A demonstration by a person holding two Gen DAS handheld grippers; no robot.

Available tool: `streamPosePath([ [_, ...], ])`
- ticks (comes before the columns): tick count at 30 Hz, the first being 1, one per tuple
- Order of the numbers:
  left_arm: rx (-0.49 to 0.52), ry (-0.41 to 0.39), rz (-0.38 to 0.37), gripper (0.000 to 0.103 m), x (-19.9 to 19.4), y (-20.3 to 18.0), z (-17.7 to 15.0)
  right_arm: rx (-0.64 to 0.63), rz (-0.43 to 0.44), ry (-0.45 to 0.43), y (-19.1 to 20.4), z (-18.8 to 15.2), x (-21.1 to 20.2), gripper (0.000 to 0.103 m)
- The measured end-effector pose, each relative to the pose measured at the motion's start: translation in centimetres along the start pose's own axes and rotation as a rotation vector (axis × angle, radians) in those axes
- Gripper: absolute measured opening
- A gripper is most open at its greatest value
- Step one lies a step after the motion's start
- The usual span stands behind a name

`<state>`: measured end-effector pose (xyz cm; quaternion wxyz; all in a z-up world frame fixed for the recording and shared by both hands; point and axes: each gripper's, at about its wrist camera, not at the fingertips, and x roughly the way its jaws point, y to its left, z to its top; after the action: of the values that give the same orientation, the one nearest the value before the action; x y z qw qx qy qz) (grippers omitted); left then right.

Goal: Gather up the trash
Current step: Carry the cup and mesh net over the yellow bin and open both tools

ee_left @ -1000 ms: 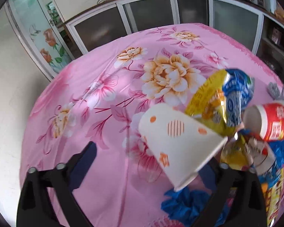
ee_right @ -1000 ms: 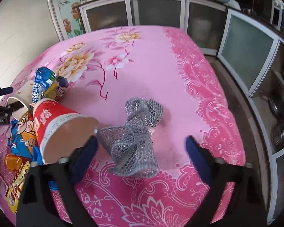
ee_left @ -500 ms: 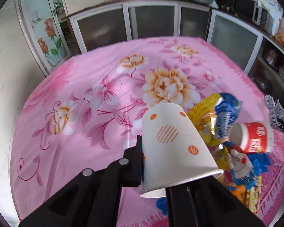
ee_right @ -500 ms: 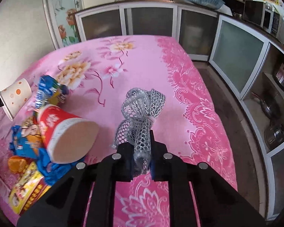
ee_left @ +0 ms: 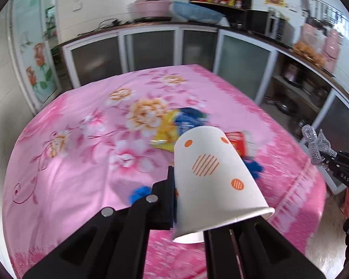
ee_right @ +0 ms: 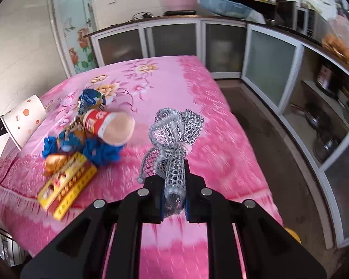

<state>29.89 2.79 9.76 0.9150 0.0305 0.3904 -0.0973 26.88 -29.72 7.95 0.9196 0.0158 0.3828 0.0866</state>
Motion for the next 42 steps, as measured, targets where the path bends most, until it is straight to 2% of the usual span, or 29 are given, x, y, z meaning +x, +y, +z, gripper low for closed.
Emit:
streamPosePath([
  [6, 0.089, -0.033, -0.120, 0.003, -2.2, -7.3, -0.9, 0.082, -0.074, -0.042, -4.0, -3.7, -5.8, 0.012],
  [11, 0.225, -0.040, -0.277, 0.003, -2.6, -16.6, -1.5, 0.189, -0.187, -0.055, -9.4, -8.0, -10.2, 0.012],
  [15, 0.332, -0.027, -0.399, 0.003, -2.2, -24.4, -2.6, 0.297, -0.253, -0.035, -13.9, -11.7, -12.2, 0.012],
  [21, 0.437, 0.009, -0.500, 0.003, -0.4, -33.4, -4.1, 0.392, -0.339, -0.017, -18.8, -16.3, -13.1, 0.012],
  [25, 0.518, 0.051, -0.534, 0.003, 1.7, -39.6, -4.9, 0.475, -0.377, 0.012, -22.2, -19.7, -12.1, 0.012],
  [33, 0.607, 0.159, -0.495, 0.003, 8.4, -48.3, -7.5, 0.609, -0.357, 0.095, -26.5, -24.9, -7.0, 0.012],
  [38, 0.640, 0.225, -0.462, 0.003, 11.8, -51.7, -8.7, 0.663, -0.342, 0.152, -28.4, -27.4, -4.1, 0.013],
  [42, 0.646, 0.254, -0.451, 0.003, 13.6, -53.5, -8.8, 0.703, -0.332, 0.188, -29.5, -28.7, -2.9, 0.017],
])
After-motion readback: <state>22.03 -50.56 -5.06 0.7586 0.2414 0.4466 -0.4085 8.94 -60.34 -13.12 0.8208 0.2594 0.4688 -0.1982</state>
